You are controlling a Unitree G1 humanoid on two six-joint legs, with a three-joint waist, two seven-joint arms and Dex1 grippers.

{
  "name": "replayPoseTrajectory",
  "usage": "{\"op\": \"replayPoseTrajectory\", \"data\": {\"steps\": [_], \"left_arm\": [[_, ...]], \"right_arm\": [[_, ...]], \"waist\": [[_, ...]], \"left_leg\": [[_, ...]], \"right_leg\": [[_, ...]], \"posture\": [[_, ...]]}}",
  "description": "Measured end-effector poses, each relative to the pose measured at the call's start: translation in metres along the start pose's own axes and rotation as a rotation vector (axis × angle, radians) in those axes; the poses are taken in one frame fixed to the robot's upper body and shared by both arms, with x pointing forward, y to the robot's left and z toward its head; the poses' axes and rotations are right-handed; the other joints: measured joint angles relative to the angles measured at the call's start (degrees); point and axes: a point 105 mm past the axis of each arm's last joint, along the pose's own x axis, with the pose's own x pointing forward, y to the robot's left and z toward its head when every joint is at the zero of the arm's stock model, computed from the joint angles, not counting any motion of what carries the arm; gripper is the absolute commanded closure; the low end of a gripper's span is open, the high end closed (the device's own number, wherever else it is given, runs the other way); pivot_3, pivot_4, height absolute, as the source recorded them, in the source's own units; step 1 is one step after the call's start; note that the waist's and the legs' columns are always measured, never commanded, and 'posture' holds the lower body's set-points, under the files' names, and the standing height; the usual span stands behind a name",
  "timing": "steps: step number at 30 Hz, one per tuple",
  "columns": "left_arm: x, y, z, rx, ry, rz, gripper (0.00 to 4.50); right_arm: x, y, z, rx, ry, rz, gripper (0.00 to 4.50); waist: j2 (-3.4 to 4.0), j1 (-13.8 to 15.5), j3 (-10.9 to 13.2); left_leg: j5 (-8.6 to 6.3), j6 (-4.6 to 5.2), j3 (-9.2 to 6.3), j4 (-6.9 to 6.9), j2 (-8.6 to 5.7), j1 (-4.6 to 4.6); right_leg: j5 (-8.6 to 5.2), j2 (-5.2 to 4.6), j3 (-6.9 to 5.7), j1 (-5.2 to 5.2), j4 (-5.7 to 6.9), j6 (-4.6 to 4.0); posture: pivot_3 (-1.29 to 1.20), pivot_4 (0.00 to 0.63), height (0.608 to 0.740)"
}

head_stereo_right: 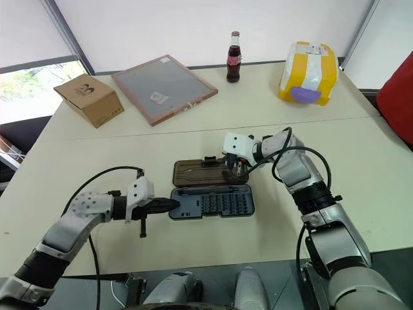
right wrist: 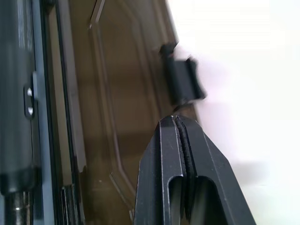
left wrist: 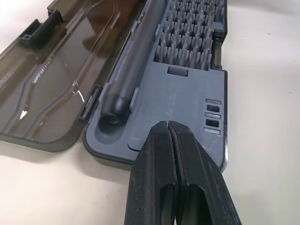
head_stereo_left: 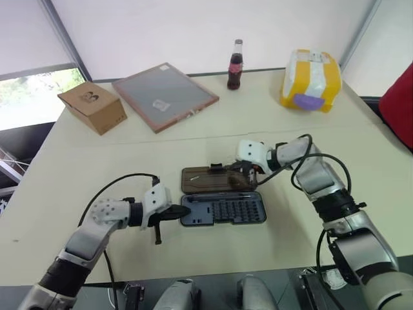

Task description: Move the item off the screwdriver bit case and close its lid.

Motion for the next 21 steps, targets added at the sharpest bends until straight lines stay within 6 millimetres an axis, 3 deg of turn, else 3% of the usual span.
{"op": "replayPoseTrajectory", "data": {"steps": [3,6,11,16,21], "left_arm": [[0.001,0.001,0.0,-0.001,-0.008,0.002,4.5],[0.002,0.002,0.001,0.009,-0.01,0.0,4.5],[0.0,0.002,0.001,0.047,-0.009,-0.031,4.5],[-0.001,0.004,0.0,0.124,0.006,-0.069,4.5],[-0.003,0.004,0.0,0.167,0.008,-0.079,4.5]], "right_arm": [[0.0,-0.003,0.001,0.009,-0.003,-0.026,4.48],[-0.002,-0.011,-0.001,0.026,0.009,-0.045,3.65],[-0.002,-0.031,-0.013,0.115,0.041,-0.038,1.16],[0.01,-0.042,-0.025,0.24,0.058,0.01,1.16],[0.021,-0.033,-0.035,0.325,0.076,0.101,1.16]], "waist": [[-0.09,0.0,0.1],[-0.1,0.0,0.1],[-0.15,-0.2,0.2],[-0.13,-0.6,0.3],[-0.12,-1.4,0.4]], "left_leg": [[0.0,0.0,0.0,0.02,0.0,0.0],[0.01,-0.01,0.01,0.02,0.0,0.0],[0.01,-0.02,0.02,0.02,0.03,0.0],[0.01,-0.03,0.03,-0.04,0.04,0.01],[0.01,-0.03,0.01,-0.05,0.04,0.01]], "right_leg": [[0.0,0.0,-0.01,0.01,0.0,0.0],[0.0,0.01,-0.02,0.01,0.0,0.0],[0.0,0.02,-0.03,0.0,0.0,0.0],[0.0,0.03,-0.04,-0.02,-0.01,0.0],[0.0,0.02,-0.04,-0.01,0.0,0.0]], "posture": [[0.0,0.15,0.74],[0.0,0.15,0.74],[0.0,0.15,0.74],[0.0,0.15,0.74],[0.0,0.15,0.74]]}}
